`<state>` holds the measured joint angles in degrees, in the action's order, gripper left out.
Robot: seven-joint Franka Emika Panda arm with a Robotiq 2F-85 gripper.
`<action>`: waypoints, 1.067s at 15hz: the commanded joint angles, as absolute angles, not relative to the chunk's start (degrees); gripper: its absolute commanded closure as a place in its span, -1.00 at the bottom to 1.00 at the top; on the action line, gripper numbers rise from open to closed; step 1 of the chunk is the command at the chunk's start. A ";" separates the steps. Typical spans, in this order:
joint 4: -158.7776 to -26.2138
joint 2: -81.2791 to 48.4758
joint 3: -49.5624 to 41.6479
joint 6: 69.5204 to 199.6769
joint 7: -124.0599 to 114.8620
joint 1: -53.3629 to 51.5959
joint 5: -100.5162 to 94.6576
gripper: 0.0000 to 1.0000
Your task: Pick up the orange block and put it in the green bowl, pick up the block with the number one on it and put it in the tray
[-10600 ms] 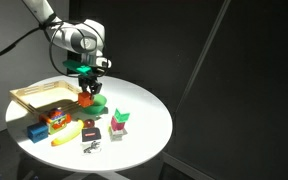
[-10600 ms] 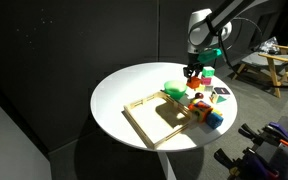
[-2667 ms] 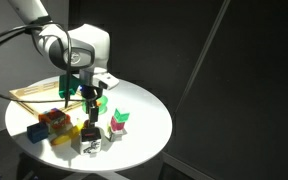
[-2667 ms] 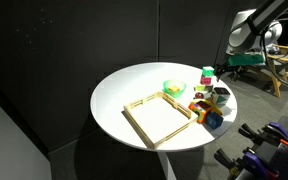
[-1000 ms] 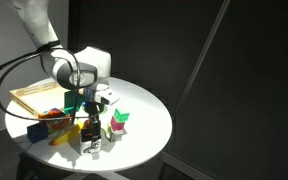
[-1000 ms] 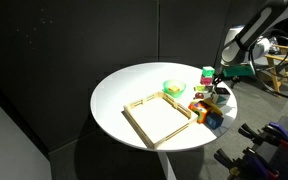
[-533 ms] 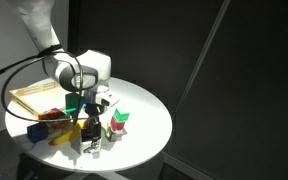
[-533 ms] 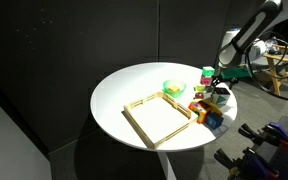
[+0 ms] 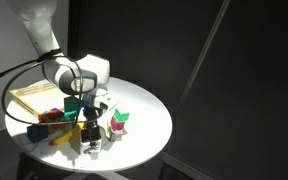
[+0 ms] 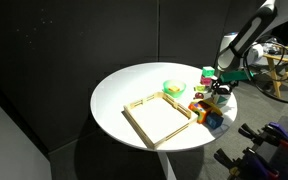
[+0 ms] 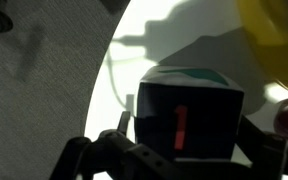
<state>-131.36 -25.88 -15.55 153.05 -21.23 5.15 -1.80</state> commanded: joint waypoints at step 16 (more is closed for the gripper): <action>-132.68 -21.54 -16.21 147.69 -13.98 3.80 -7.64 0.71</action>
<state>-131.39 -24.59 -15.92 149.81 -16.02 3.81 -5.71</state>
